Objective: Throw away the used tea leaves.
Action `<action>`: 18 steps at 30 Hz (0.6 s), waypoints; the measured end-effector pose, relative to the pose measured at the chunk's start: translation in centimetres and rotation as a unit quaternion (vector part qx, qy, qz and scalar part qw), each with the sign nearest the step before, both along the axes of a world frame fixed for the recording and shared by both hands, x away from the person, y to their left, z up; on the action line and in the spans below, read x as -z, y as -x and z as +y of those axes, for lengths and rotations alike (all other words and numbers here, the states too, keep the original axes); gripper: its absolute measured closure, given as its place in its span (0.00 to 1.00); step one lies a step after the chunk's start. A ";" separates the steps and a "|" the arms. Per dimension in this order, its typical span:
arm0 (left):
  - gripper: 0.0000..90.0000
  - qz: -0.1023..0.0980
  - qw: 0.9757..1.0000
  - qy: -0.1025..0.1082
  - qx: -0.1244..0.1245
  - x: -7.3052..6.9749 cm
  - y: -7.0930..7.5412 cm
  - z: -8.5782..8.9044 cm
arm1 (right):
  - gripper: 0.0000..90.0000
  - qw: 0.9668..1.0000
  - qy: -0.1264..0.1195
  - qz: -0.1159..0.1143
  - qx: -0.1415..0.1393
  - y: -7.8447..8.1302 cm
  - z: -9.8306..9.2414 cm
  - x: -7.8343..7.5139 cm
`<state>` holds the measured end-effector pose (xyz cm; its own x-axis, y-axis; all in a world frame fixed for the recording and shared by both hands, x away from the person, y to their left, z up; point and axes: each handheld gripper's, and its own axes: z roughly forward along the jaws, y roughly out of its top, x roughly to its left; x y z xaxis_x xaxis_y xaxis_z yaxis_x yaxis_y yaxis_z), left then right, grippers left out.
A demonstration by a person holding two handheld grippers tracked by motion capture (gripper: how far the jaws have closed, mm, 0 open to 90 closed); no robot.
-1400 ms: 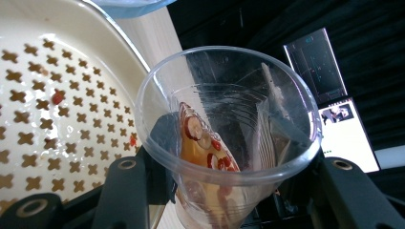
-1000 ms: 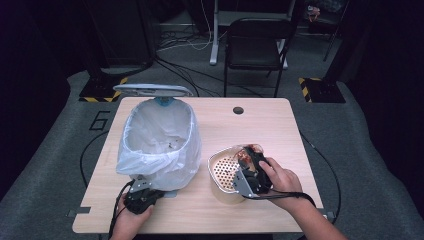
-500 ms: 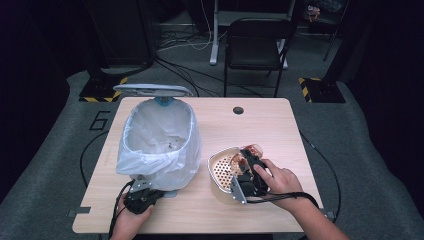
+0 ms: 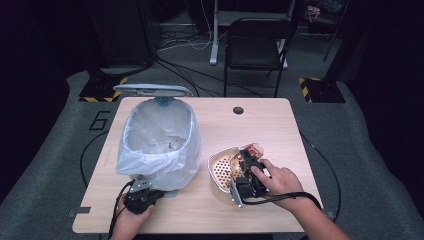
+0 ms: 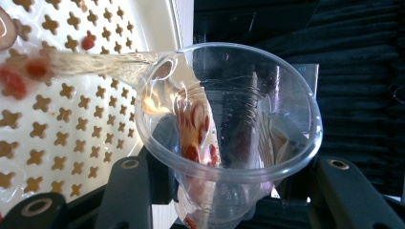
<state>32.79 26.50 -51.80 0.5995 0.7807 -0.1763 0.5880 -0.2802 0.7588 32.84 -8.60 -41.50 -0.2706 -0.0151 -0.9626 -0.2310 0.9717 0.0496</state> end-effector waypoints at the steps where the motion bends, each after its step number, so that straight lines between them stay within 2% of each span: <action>1: 1.00 0.000 1.000 0.000 0.000 0.0 0.0 0.0 | 0.56 1.000 0.004 -0.003 -0.001 0.0 0.0 0.0; 3: 1.00 0.000 1.000 0.000 0.000 0.0 0.0 0.0 | 0.56 1.000 0.004 -0.005 0.003 0.1 0.0 0.3; 5: 1.00 0.000 1.000 0.000 0.000 0.0 0.0 0.0 | 0.56 1.000 0.022 -0.013 -0.004 0.1 0.1 0.1; 9: 1.00 0.000 1.000 0.000 0.000 0.0 0.0 0.0 | 0.56 1.000 0.018 -0.015 0.001 0.2 0.2 0.3; 12: 1.00 0.000 1.000 0.000 0.000 0.0 0.0 0.0 | 0.56 0.999 0.035 -0.023 -0.005 0.2 0.3 0.1; 13: 1.00 0.000 1.000 0.000 0.000 0.0 0.0 0.0 | 0.56 0.999 0.037 -0.024 -0.006 0.2 0.3 0.1; 14: 1.00 0.000 1.000 0.000 0.000 0.0 0.0 0.0 | 0.57 0.999 0.028 -0.024 -0.001 0.3 0.3 0.3; 18: 1.00 0.000 1.000 0.000 0.000 0.0 0.0 0.0 | 0.57 0.999 0.043 -0.033 -0.004 0.3 0.3 0.4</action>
